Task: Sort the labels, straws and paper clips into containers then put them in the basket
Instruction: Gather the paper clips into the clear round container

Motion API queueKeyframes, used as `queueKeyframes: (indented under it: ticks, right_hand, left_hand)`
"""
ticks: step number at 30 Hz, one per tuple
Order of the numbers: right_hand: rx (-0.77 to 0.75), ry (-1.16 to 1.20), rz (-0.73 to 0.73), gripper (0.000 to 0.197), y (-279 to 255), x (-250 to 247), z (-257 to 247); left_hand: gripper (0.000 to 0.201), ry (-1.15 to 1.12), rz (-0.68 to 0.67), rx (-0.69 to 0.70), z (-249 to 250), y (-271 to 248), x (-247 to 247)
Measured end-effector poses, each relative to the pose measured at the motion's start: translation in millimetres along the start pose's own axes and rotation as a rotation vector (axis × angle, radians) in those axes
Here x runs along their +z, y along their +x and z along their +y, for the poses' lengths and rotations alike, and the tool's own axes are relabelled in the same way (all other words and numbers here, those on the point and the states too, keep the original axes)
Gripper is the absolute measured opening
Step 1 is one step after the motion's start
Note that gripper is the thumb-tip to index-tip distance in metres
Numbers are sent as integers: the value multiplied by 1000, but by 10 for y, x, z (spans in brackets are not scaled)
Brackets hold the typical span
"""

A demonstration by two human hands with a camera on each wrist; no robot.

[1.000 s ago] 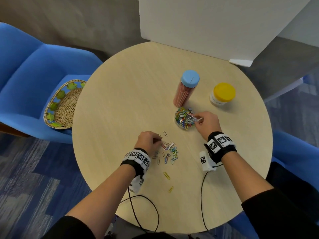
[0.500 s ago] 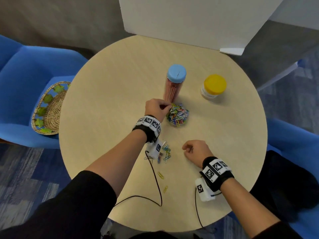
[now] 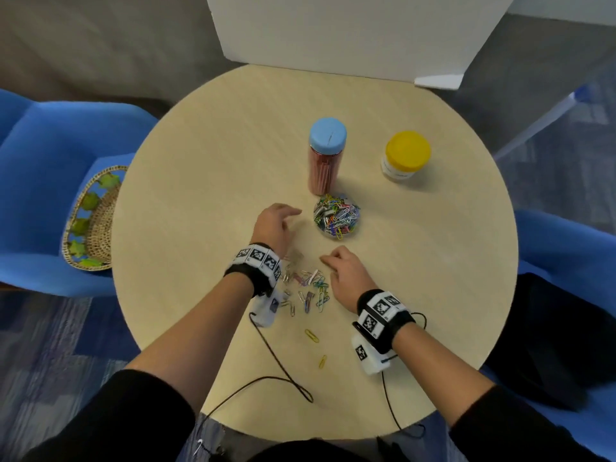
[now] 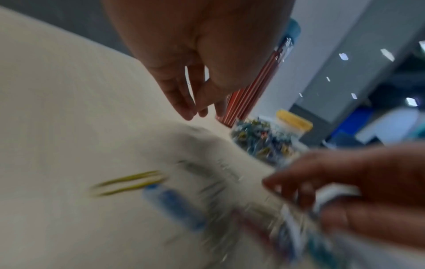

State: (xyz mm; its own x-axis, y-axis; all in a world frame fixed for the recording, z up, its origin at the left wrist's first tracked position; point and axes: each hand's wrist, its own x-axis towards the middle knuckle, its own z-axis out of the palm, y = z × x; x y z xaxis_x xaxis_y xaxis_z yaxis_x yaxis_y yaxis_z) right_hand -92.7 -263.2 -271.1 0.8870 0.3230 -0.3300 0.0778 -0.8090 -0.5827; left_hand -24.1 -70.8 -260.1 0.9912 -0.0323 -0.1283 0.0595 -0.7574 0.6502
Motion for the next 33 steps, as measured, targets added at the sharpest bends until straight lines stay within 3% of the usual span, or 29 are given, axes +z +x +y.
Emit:
queueKeyframes:
  ticks: [3,7,11,14,17,20,22,27,30,33]
  right_hand:
    - [-107,-85,-57,51,62,144,-176]
    - [-220,-148,-246,45,-56,201,-261]
    - [-170,-79,-198,31,-335,5,-210]
    - [-57,-175,-313,62,-630,-100,-183]
    - [-23,-291,-410,72,-935,72,-198]
    - [36,-296,-333,67,-1029,303,-162]
    - [109,-226,-218,64,-950,333,-128]
    - [264,16,122,64,-708,305,-48]
    - [313,82,165,69,-645,327,-66]
    - [340,167,163,75,-682,304,-65]
  left_hand:
    - [36,214,-210,172,-229,-319,-86]
    - [63,369,-355,298,-355,-699,-103]
    - [49,392,-331,376,-406,-1016,-52]
    - [36,300,-257,427,-482,-1177,-29]
    - [70,298,-227,351,-542,-1273,-55]
    - [123,390,-217,150,-615,-1370,-83]
    - [133,316,-205,31,-653,-1445,-64]
    - [127,138,-183,-53,-522,-1508,31]
    - [114,95,-167,-92,-402,-1440,107]
    - [89,67,-151,-102,-298,-1373,166]
